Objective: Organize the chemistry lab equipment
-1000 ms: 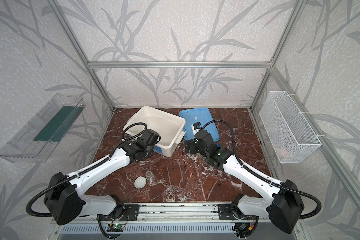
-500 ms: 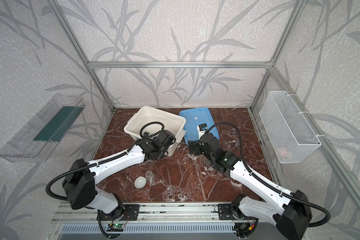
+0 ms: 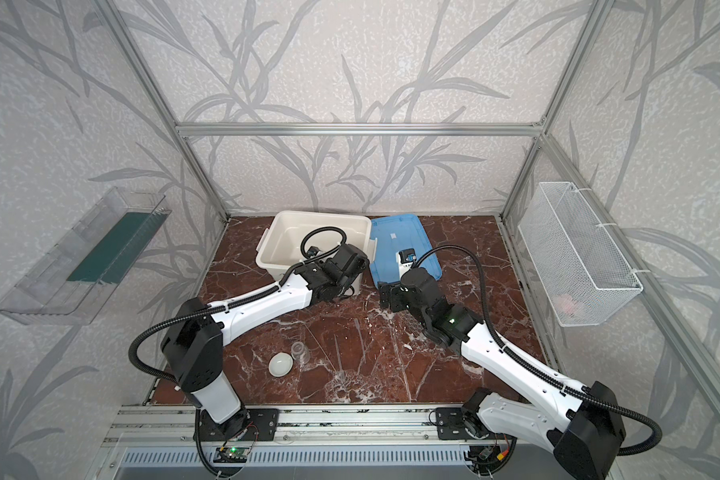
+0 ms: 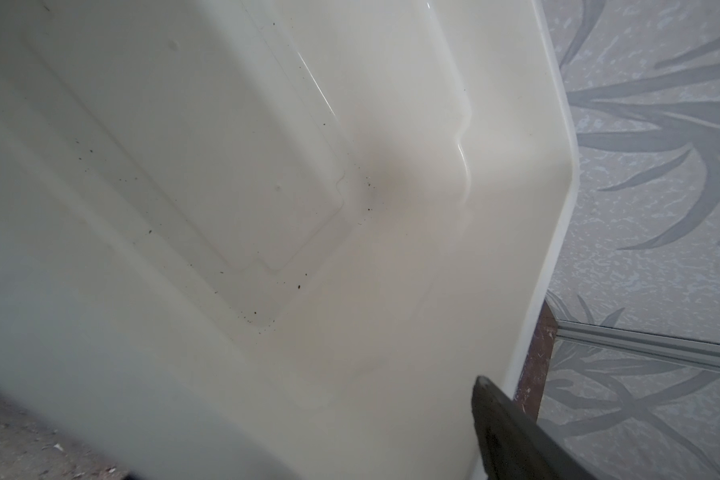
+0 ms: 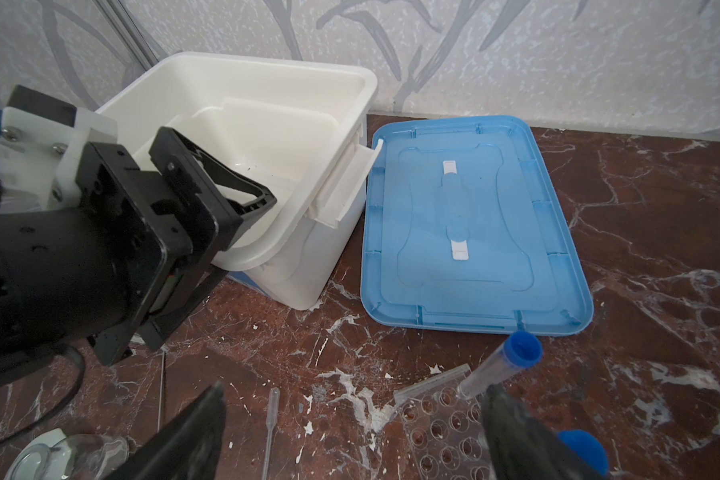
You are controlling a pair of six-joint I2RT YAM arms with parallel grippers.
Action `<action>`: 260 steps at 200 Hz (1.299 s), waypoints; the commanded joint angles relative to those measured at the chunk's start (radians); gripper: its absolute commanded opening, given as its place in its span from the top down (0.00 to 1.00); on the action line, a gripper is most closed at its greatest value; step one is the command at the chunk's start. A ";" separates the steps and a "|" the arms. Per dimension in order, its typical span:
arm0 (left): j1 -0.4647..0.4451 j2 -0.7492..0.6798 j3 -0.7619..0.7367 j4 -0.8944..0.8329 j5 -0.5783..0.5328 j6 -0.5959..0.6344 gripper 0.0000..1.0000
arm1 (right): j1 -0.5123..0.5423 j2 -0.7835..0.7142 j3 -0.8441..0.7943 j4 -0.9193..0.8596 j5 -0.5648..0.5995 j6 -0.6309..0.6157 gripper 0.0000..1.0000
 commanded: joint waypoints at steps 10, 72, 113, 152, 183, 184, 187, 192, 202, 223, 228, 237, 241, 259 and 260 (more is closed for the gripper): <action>-0.006 0.006 0.044 0.036 -0.041 0.101 0.02 | -0.004 -0.033 -0.016 -0.004 0.026 -0.003 0.06; -0.048 -0.143 -0.050 -0.008 0.066 0.263 0.01 | -0.005 -0.126 -0.049 0.022 -0.073 -0.052 0.01; -0.061 -0.299 -0.155 -0.094 0.147 0.402 0.01 | -0.007 -0.191 -0.060 0.000 -0.167 -0.104 0.01; -0.063 -0.539 -0.331 -0.001 0.362 0.597 0.01 | -0.006 -0.208 -0.031 -0.077 -0.356 -0.183 0.01; -0.058 -0.687 -0.341 -0.159 0.444 0.742 0.01 | 0.000 -0.196 -0.035 -0.081 -0.531 -0.179 0.01; -0.058 -0.687 -0.337 -0.172 0.441 0.748 0.01 | 0.001 -0.195 -0.035 -0.081 -0.533 -0.178 0.01; -0.058 -0.688 -0.321 -0.220 0.432 0.770 0.01 | 0.006 -0.191 -0.038 -0.078 -0.536 -0.178 0.01; -0.058 -0.685 -0.293 -0.299 0.415 0.801 0.01 | 0.017 -0.184 -0.041 -0.077 -0.534 -0.177 0.01; -0.058 -0.666 -0.246 -0.452 0.386 0.849 0.01 | 0.053 -0.164 -0.048 -0.074 -0.506 -0.184 0.01; -0.059 -0.636 -0.228 -0.632 0.358 0.885 0.01 | 0.137 -0.100 -0.046 -0.076 -0.433 -0.198 0.01; -0.060 -0.637 -0.243 -0.642 0.365 0.886 0.01 | 0.152 -0.084 -0.046 -0.071 -0.426 -0.196 0.01; -0.058 -0.642 -0.275 -0.641 0.378 0.882 0.01 | 0.168 -0.062 -0.049 -0.053 -0.422 -0.181 0.01; -0.059 -0.644 -0.290 -0.638 0.381 0.877 0.01 | 0.174 -0.054 -0.051 -0.044 -0.421 -0.171 0.01; -0.058 -0.643 -0.360 -0.617 0.380 0.860 0.01 | 0.199 -0.029 -0.071 0.019 -0.423 -0.137 0.01; -0.058 -0.643 -0.363 -0.616 0.380 0.859 0.01 | 0.200 -0.028 -0.071 0.021 -0.422 -0.135 0.01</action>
